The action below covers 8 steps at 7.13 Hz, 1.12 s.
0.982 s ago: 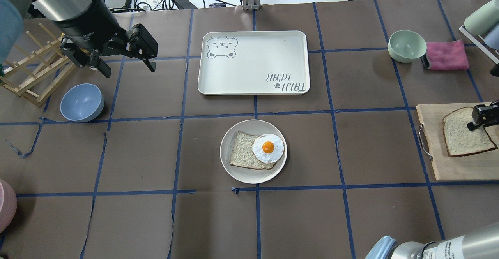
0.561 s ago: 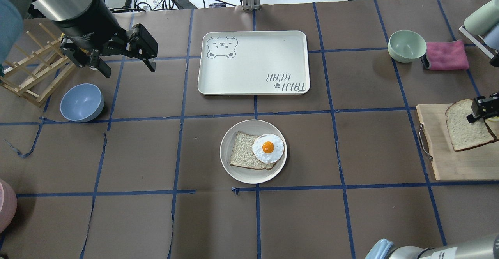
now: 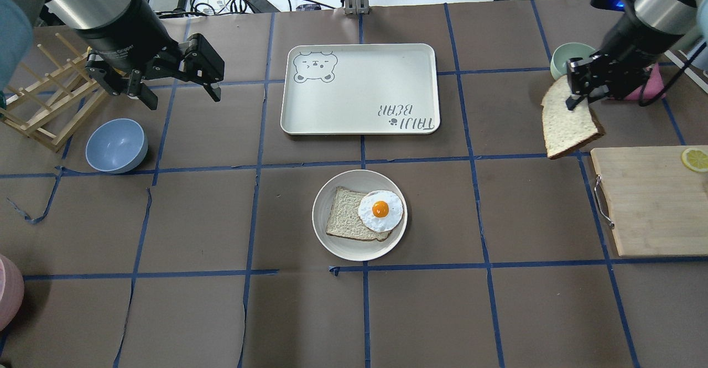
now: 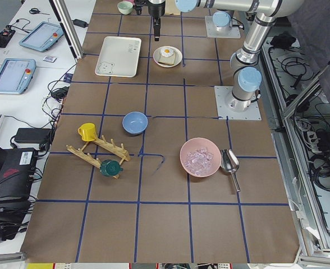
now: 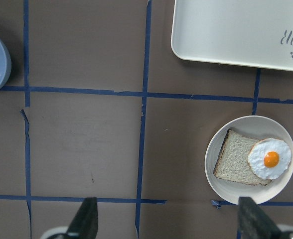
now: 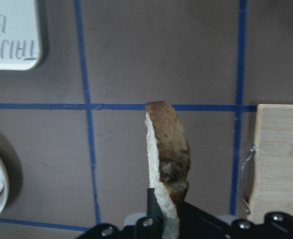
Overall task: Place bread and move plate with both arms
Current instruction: 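Lift the bread slice and carry it toward the white plate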
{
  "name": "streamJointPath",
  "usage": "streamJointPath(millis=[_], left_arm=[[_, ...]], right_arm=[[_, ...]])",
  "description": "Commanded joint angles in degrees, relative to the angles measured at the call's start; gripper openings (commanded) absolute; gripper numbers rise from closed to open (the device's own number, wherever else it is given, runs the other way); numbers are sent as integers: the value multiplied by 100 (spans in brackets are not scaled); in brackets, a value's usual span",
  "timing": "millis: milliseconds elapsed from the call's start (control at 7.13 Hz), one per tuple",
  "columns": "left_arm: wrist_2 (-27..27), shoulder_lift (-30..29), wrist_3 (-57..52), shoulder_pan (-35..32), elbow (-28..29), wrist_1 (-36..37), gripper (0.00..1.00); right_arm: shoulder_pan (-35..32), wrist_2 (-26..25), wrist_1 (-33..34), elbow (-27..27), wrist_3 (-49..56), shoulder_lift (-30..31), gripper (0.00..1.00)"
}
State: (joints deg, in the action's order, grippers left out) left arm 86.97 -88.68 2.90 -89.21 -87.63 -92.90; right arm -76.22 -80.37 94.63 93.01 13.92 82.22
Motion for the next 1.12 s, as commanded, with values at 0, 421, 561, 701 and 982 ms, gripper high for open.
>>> streamJointPath(millis=[0, 421, 561, 701, 982], left_arm=[[4, 0, 0, 0, 0, 0, 100], [4, 0, 0, 0, 0, 0, 100], [4, 0, 0, 0, 0, 0, 100], [4, 0, 0, 0, 0, 0, 100], [4, 0, 0, 0, 0, 0, 100]], right_arm=[[-1616, 493, 536, 58, -1787, -83, 0], [-2554, 1382, 2990, 1512, -2963, -171, 0], [-2573, 1923, 4018, 2136, -3008, -267, 0], [-2573, 2094, 4637, 2594, -3070, -311, 0], [-2582, 2122, 5134, 2959, -3229, -338, 0]])
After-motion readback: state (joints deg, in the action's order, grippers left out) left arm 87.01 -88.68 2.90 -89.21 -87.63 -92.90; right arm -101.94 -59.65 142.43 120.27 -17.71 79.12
